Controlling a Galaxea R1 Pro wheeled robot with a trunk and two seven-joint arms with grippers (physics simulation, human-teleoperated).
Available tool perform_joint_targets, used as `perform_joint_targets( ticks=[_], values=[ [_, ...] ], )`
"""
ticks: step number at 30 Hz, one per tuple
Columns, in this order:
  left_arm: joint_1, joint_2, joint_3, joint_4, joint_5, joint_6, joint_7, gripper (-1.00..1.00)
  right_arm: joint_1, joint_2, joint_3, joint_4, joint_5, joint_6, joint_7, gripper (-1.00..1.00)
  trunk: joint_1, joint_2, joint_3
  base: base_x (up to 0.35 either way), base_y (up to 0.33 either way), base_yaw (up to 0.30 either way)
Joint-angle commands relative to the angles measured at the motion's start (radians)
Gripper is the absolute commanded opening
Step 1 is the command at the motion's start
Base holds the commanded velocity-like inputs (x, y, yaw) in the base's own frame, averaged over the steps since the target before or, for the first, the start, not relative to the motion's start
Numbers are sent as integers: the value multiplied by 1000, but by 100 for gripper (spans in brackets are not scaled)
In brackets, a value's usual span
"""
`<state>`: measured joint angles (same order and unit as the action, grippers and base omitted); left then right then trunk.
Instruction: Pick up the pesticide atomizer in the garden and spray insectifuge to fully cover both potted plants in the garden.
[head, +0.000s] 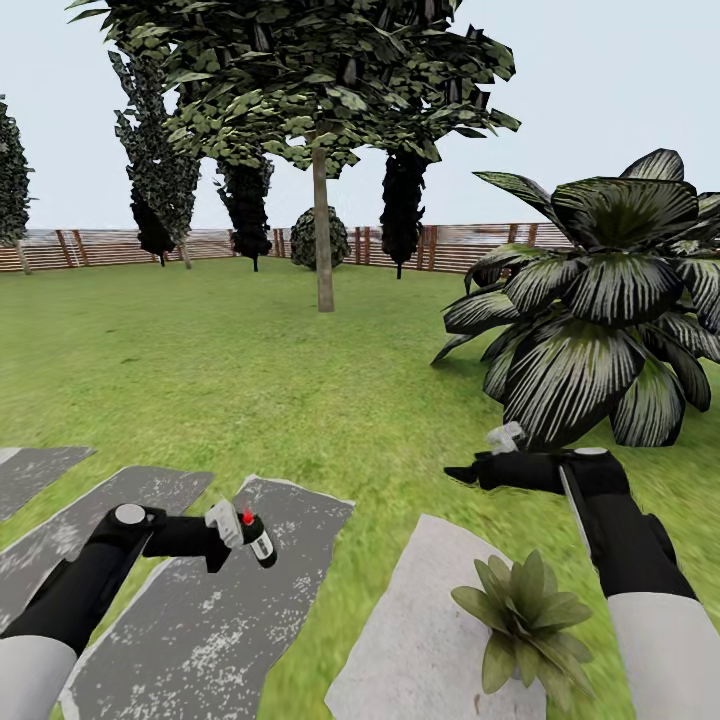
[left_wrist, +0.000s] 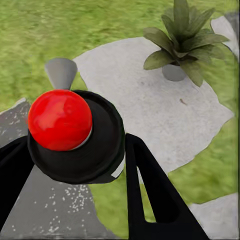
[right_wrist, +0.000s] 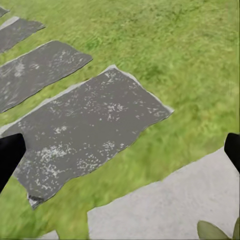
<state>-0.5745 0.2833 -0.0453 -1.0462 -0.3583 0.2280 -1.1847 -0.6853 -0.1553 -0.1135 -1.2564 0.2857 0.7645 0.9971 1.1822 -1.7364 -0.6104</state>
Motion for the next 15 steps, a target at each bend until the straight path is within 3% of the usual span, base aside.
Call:
perform_joint_targets(
  ticks=[1,2,4,7,10,15],
  values=[
    [-1,1,-15,-8,-22,10,-11,-100,-22,0,9,1,11,3,18,100,0,-1,-1,0,0,0],
    [-1,0,-34,-18,-45,10,-16,-100,-38,0,16,2,11,3,23,-100,0,-1,-1,0,0,0],
    [-1,-2,-81,-38,-79,11,-22,-100,-56,1,24,2,11,3,27,-100,0,-1,-1,0,0,0],
    [-1,-21,-136,-56,-99,14,-25,-100,-65,3,53,2,10,3,30,-100,0,-1,-1,0,0,0],
    [-1,-51,-154,-63,-107,14,-26,-100,-67,3,131,1,5,3,31,-100,0,-1,-1,0,0,0],
    [-1,-67,-176,-118,-111,14,-27,-100,-68,12,203,1,4,2,31,-100,0,-1,-1,0,0,0]
  ],
)
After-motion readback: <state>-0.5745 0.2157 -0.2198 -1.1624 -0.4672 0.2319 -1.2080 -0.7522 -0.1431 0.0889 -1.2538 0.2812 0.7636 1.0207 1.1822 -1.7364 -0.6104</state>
